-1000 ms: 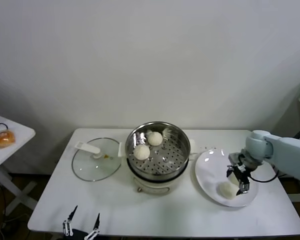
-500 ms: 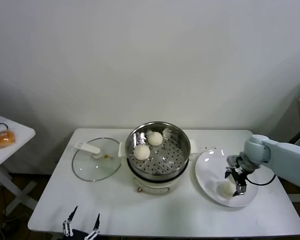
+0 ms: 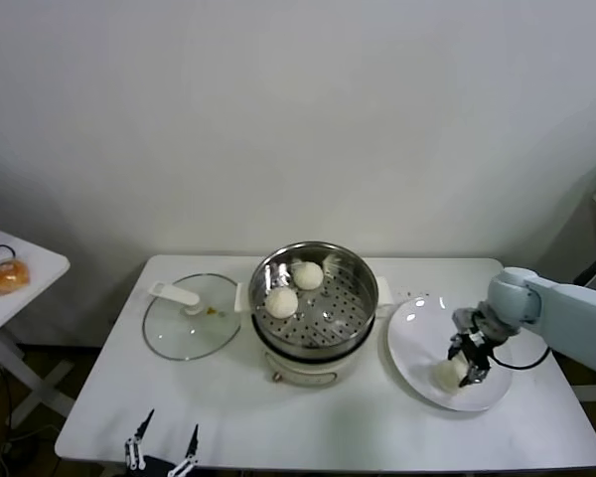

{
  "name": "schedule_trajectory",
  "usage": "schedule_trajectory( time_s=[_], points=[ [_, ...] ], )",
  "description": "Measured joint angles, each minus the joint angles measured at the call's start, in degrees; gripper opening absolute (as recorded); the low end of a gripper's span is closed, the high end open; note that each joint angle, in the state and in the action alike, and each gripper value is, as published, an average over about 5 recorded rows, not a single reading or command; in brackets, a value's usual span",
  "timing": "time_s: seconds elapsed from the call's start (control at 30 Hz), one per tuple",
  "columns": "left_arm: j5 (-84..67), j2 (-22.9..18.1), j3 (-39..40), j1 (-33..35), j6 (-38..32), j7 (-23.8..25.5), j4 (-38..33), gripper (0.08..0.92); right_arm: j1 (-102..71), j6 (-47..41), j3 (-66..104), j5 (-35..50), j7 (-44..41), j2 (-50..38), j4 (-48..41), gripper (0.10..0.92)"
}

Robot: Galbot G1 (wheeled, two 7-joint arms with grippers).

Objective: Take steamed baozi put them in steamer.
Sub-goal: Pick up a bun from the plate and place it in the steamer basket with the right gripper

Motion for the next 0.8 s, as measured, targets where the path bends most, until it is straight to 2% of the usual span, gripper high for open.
schedule_trajectory(
  time_s=[0.2,0.53,0.8],
  points=[
    [0.06,0.0,-0.23,0.16,-0.18,-0.11,0.01,0.823,8.25,4.44,-4.78,1.92,-1.63,1.24,0.87,0.619],
    [0.65,0.0,-0.32,0.19,-0.17,-0.15,0.24,0.823,26.26,17.58,-11.02,5.53,-4.77,6.78,4.36,0.619],
    [1.02,0.0,-0.23,0.06,-0.22,-0.19,0.33,0.823,33.09,26.28,-10.25,2.91,-4.32,13.27,11.43,0.619]
  ],
)
